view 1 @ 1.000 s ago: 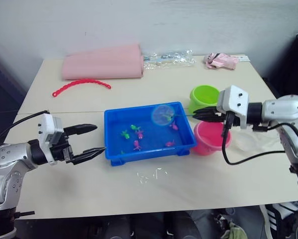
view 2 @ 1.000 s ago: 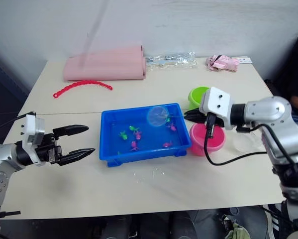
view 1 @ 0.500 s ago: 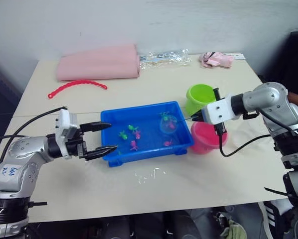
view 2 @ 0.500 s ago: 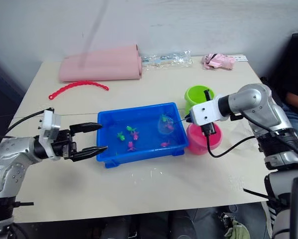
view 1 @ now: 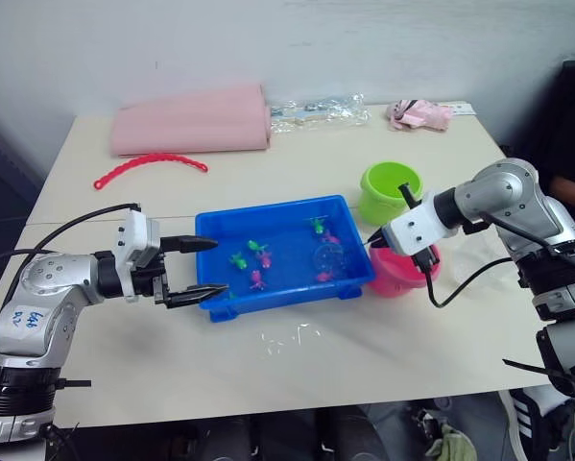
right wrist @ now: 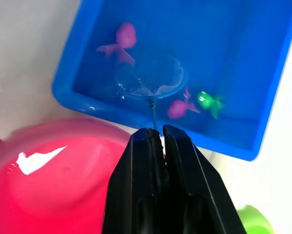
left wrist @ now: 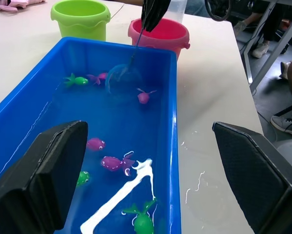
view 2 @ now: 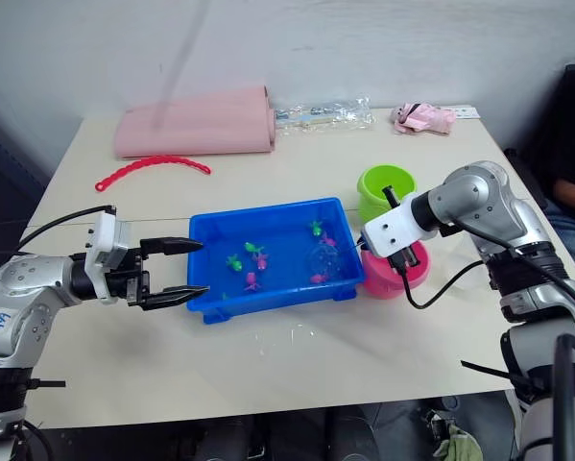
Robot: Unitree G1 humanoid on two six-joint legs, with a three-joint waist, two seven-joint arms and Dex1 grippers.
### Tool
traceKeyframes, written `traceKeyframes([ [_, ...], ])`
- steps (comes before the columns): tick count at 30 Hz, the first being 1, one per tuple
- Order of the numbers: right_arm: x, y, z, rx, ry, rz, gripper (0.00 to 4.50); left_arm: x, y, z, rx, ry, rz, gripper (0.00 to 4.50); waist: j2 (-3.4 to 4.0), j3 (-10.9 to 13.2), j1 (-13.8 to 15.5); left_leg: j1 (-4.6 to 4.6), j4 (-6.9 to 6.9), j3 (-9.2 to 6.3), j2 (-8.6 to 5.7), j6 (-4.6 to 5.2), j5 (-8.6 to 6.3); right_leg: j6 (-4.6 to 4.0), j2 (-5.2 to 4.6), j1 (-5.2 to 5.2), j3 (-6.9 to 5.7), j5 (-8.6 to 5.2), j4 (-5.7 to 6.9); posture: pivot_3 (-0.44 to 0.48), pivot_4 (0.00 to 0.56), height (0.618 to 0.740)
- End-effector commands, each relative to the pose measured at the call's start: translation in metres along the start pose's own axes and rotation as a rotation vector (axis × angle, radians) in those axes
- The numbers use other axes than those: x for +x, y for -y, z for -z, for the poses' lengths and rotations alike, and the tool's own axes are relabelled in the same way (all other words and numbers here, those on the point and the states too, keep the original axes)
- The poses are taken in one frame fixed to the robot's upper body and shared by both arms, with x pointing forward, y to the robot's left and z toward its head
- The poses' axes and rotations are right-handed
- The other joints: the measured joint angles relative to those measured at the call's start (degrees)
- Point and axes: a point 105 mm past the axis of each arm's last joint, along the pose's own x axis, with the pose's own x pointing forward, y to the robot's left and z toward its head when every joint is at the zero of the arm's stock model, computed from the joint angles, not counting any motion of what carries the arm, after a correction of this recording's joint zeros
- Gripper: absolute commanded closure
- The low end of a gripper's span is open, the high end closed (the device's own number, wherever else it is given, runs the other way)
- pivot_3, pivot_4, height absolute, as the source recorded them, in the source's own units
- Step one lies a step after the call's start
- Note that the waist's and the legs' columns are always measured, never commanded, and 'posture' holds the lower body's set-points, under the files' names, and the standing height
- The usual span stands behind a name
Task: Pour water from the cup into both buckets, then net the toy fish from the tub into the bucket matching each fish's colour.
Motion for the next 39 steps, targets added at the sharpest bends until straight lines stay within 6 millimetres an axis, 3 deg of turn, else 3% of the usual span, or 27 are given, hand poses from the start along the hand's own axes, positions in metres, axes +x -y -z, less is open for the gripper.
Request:
traceKeyframes([
  [1, -0.005, 0.003, -0.007, 0.040, 0.043, 0.013, 4.50, -0.001, 0.002, -0.004, 0.034, -0.002, 0.009, 0.05, 0.00, 0.0, 0.0, 0.00, 0.00, 0.00, 0.00, 0.00, 0.00, 0.00, 0.00, 0.00, 0.00, 0.00, 0.01, 0.000, 0.150, 0.740],
  [12, -0.007, 0.010, 0.003, 0.416, 0.151, 0.115, 4.50, 0.001, 0.005, -0.001, 0.023, -0.001, 0.012, 0.05, 0.00, 0.0, 0.0, 0.00, 0.01, 0.01, 0.02, 0.00, 0.00, 0.00, 0.01, -0.02, 0.00, 0.00, 0.02, 0.000, 0.150, 0.740],
  [18, -0.017, 0.009, 0.004, 0.651, 0.336, 0.147, 4.50, 0.003, 0.005, 0.000, 0.020, 0.005, 0.015, 0.05, 0.00, 0.0, 0.0, -0.01, 0.00, 0.01, 0.02, 0.00, 0.00, 0.00, 0.01, -0.01, 0.00, 0.00, 0.03, 0.000, 0.150, 0.740],
  [28, -0.027, 0.008, 0.009, 0.719, 0.416, 0.234, 4.50, 0.007, 0.003, -0.001, 0.027, 0.019, 0.021, 0.05, 0.00, 0.0, 0.0, -0.01, 0.00, 0.02, 0.00, 0.01, -0.01, 0.00, 0.00, -0.02, 0.01, 0.00, 0.04, 0.000, 0.150, 0.740],
  [32, -0.045, 0.002, 0.008, 0.737, 0.452, 0.312, 4.50, 0.010, 0.002, -0.006, 0.027, 0.049, 0.027, 0.05, 0.00, 0.0, 0.1, -0.02, -0.01, 0.01, 0.00, 0.02, -0.01, 0.00, 0.00, -0.01, -0.01, 0.00, 0.05, 0.000, 0.150, 0.740],
  [39, -0.086, -0.030, 0.001, 0.815, 0.464, 0.493, 4.50, 0.026, 0.005, -0.017, 0.004, 0.126, 0.063, 0.05, 0.01, 0.0, 1.1, -0.04, 0.00, -0.04, -0.03, 0.05, -0.03, 0.02, -0.01, 0.04, -0.05, 0.01, -0.01, 0.000, 0.150, 0.740],
])
